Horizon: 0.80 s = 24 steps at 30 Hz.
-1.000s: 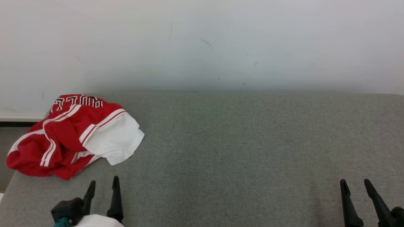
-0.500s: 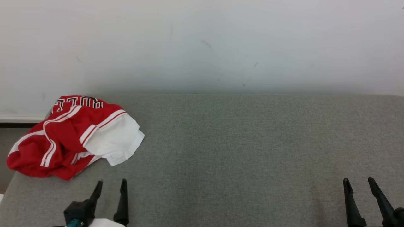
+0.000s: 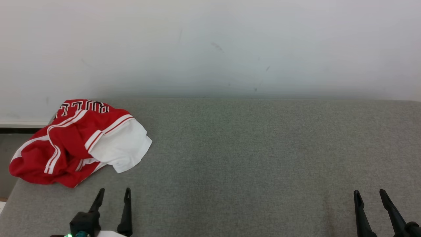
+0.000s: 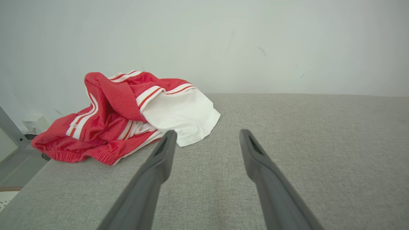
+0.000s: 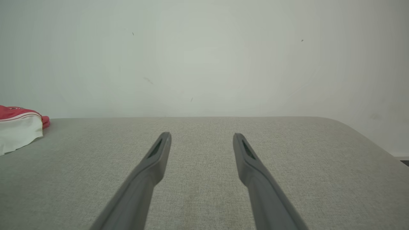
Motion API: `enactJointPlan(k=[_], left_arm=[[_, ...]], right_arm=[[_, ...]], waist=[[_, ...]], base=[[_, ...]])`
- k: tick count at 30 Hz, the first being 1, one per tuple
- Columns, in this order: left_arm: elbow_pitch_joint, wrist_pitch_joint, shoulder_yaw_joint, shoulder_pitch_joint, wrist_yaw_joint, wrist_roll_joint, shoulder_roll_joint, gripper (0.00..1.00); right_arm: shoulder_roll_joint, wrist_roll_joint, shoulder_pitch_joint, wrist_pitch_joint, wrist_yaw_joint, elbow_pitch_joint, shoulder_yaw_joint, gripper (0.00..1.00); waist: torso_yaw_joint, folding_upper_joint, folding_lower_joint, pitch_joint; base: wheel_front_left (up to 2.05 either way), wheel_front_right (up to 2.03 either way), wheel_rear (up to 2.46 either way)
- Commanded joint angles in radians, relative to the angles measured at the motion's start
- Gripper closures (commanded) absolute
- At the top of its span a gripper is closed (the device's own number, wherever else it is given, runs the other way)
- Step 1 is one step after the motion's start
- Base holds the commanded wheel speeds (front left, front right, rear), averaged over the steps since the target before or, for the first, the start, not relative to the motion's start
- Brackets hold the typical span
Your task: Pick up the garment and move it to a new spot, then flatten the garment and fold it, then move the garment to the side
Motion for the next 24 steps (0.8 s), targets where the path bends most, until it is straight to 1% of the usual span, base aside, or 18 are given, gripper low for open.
enactJointPlan(k=[1,6,11,14,18,24], left_arm=[[0.001,-0.009,0.001,0.011,0.001,0.022,0.007,0.0],[0.001,-0.017,0.003,0.011,0.002,0.061,0.007,0.0],[0.003,-0.015,0.009,0.007,0.002,0.061,0.001,0.0],[0.001,-0.015,0.013,0.01,0.0,0.06,-0.002,0.0],[0.002,-0.015,0.016,0.021,0.0,0.064,-0.004,0.0],[0.003,-0.015,0.011,0.025,-0.006,0.066,-0.004,0.0]], right_arm=[[-0.005,-0.017,0.01,-0.011,0.001,0.001,0.004,0.0],[-0.01,-0.04,0.01,-0.019,0.001,-0.003,0.009,0.0],[-0.014,-0.032,0.012,-0.017,0.001,-0.003,0.01,0.0],[-0.015,-0.027,0.022,-0.017,0.001,-0.007,0.008,0.0],[-0.012,-0.023,0.03,-0.016,0.001,-0.007,0.011,0.0],[-0.005,-0.019,0.035,-0.016,0.001,-0.006,0.023,0.0]], waist=[[0.0,0.0,0.0,0.0],[-0.001,0.0,0.0,0.002],[0.003,0.0,0.0,0.002],[0.022,0.0,0.0,0.0],[0.068,0.0,0.0,-0.006],[0.186,0.0,0.0,-0.016]], base=[[0.0,0.0,0.0],[0.0,0.0,0.0],[0.0,0.0,0.0],[0.0,0.0,0.0],[0.0,0.0,0.0],[0.0,0.0,0.0]])
